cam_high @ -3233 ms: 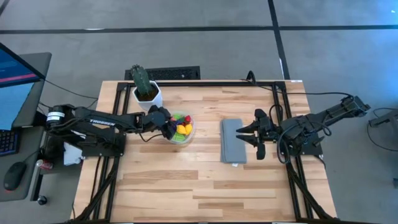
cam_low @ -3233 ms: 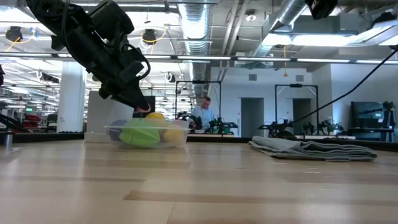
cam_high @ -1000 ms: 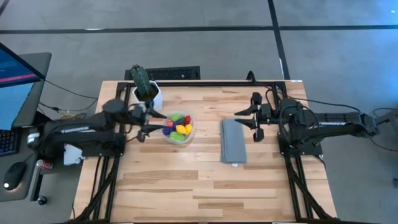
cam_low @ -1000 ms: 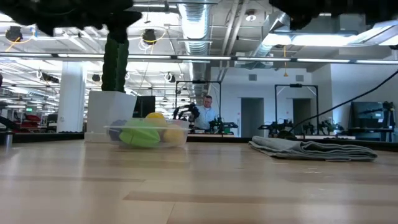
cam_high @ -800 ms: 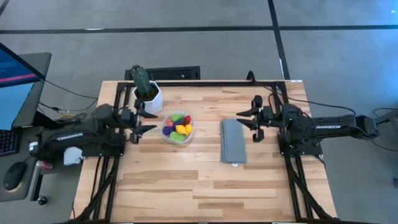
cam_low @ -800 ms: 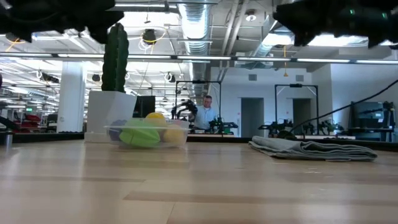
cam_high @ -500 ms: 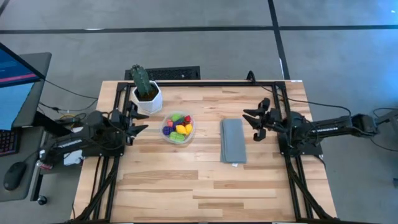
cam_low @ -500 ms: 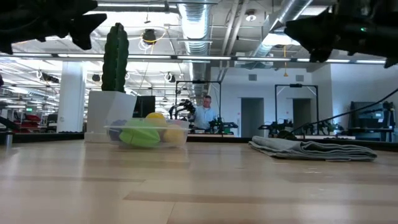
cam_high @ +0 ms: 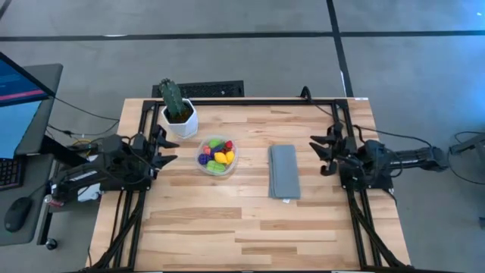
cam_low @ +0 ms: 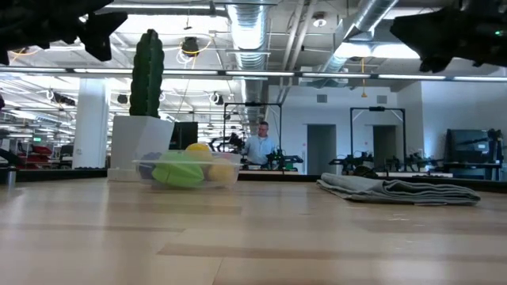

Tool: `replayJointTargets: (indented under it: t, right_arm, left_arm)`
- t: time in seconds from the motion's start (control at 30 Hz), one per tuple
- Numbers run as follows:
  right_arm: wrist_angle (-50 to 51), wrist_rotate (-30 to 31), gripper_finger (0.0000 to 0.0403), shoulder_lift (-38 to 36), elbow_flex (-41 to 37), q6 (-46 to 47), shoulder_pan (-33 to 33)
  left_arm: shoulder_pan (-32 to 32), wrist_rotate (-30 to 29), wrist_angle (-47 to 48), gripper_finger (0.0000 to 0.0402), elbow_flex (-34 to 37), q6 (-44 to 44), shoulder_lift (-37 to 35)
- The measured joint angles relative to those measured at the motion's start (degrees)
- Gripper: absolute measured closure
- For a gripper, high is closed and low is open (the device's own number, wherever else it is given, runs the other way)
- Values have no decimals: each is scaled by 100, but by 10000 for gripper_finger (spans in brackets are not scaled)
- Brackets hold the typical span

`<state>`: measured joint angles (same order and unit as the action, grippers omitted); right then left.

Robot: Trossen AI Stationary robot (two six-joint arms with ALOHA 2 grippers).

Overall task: Pick and placing Produce into tupperware
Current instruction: Return to Home Position

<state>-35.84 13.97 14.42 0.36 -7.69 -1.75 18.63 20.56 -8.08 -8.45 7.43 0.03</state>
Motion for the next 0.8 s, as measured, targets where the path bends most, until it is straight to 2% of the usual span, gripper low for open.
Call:
replayJointTargets:
  t: [0.1,0.2,0.43,0.53,0.7,0.8]
  right_arm:
    - [840,29,276,-867,-2,99,-94]
    - [1421,162,276,-1453,-2,115,-200]
    - [1616,277,276,-1423,24,23,-316]
    - [1629,280,276,-1430,33,31,-310]
    - [1770,280,276,-1428,33,64,-305]
    - [1847,273,276,-1428,33,173,-313]
  left_arm:
    - [0,82,378,226,-163,-89,8]
    - [-2,174,374,226,-201,-142,2]
    - [-87,262,363,226,-142,-162,4]
    - [-267,204,-340,226,78,-102,-2]
    - [-767,-381,-1390,226,786,121,10]
    - [-1148,-797,-1370,226,774,84,24]
